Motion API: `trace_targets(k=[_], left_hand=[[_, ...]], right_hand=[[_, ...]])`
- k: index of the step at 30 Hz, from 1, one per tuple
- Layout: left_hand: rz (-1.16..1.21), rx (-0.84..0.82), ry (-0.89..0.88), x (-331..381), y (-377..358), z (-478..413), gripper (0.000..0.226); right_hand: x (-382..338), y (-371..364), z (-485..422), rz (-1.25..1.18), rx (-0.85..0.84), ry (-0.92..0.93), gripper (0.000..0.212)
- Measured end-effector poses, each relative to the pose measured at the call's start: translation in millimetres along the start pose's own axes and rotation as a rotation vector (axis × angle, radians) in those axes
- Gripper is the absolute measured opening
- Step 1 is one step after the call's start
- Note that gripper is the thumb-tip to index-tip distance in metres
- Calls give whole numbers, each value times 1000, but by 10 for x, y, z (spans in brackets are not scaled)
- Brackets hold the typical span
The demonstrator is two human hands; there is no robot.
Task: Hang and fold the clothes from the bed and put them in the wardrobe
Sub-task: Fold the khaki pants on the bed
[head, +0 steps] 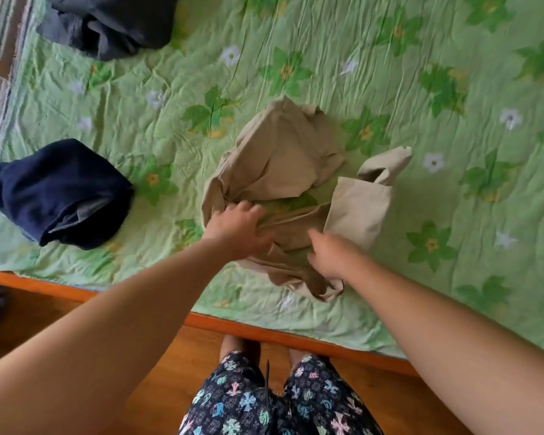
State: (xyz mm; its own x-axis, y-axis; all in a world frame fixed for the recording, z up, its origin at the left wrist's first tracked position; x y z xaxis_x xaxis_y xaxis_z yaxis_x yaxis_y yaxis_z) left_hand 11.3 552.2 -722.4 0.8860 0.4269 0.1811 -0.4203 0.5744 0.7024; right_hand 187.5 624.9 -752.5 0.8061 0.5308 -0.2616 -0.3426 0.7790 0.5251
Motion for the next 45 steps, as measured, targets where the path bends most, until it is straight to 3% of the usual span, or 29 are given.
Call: trace_targets(k=[4, 8, 13, 17, 18, 20, 22, 24, 27, 28, 30, 31, 34, 37, 41, 45], left_hand=[[114, 296, 85, -90, 683, -401, 42], [43, 493, 79, -58, 1195, -866, 54], [406, 277, 253, -193, 1209, -1550, 78], [623, 233, 162, -88, 897, -1514, 23], [679, 194, 125, -24, 765, -1432, 24], [731, 41, 47, 163, 426, -1188, 45], [533, -69, -56, 384, 102, -905, 65], [409, -169, -117, 541, -208, -695, 80], [391, -313, -160, 713, -454, -543, 85], [404, -262, -169, 738, -407, -566, 70], [370, -3, -129, 645, -119, -751, 38], [312, 90, -106, 577, 37, -869, 35], [29, 220, -148, 482, 500, -1340, 55], [-292, 337, -228, 558, 905, -1800, 76], [-604, 271, -387, 744, 1026, -2240, 99], [-568, 94, -359, 913, 1001, -2312, 72]], right_hand=[[82, 643, -410, -85, 166, -9, 43], [236, 1008, -882, -100, 227, -24, 47], [597, 1172, -1303, -200, 255, -139, 47], [677, 1250, -1416, -531, 338, -210, 47], [667, 1299, -1396, -593, 374, -215, 48], [638, 1395, -1339, -650, 427, -208, 43], [577, 1370, -1270, -747, 359, -216, 47], [452, 1165, -1189, -835, 155, -239, 57], [303, 894, -1065, -535, 30, -208, 63], [337, 825, -1028, -470, 67, -237, 67], [484, 678, -927, -513, 178, -308, 70], [552, 597, -878, -554, 226, -314, 65], [653, 303, -813, -671, 263, -227, 35], [723, 182, -721, -808, 344, -154, 29], [733, 11, -643, -935, 348, -117, 43], [725, -182, -651, -904, 232, -119, 32]])
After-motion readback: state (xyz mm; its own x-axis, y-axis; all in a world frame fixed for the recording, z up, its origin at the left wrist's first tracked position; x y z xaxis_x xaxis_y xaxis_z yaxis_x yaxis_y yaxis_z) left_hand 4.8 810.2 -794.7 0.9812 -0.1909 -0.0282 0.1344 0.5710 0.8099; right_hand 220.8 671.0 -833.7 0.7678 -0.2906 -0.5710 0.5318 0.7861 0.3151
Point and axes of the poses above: each hand's wrist, its own z-axis away from the middle knuckle, its own y-axis out of the back of the hand, x = y × z, the point moved 8 cm from there along -z, towards the middle knuckle, and after that the axes turned 3 degrees about -z, right-handed, at the moved point
